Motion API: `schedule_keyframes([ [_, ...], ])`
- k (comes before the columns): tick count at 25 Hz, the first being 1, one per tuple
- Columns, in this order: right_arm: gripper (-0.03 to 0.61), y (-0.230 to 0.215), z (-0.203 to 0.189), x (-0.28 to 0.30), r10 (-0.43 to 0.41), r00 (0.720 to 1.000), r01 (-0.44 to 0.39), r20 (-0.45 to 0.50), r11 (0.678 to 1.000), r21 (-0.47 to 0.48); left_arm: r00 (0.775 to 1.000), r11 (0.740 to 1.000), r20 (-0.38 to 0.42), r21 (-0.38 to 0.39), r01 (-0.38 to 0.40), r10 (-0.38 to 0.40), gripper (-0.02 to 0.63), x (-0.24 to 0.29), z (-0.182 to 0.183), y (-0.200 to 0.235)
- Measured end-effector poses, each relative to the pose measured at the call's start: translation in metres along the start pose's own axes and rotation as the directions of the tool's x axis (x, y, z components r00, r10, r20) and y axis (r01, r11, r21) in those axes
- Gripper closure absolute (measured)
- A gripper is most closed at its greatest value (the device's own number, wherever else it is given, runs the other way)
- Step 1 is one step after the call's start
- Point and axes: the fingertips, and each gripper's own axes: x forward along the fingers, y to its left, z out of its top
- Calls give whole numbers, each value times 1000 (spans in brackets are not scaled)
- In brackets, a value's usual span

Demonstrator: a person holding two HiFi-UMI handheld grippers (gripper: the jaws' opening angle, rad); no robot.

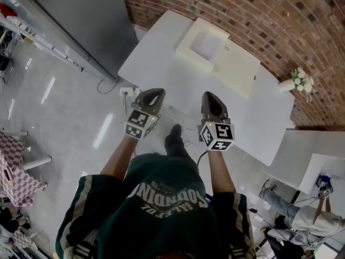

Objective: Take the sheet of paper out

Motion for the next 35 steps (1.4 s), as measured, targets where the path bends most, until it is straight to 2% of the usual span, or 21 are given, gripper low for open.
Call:
schedule_keyframes([
  [7,578,-43,21,34,0,1000,-1,11,1000,15,1000,1000,1,6,-3,3,603,52,25,10],
  [16,578,-80,25,67,18,1000,-18,-7,999,50,1000,1000,-4,2,-2,2,603,109,46,11],
  [26,578,-86,27,98,19,999,-17,-27,997,80,1000,1000,0,5,18,-18,603,135,61,24],
  [35,578,-89,43,147,-47,999,50,-27,995,89,995,995,-10,21,97,-97,603,167,69,66],
])
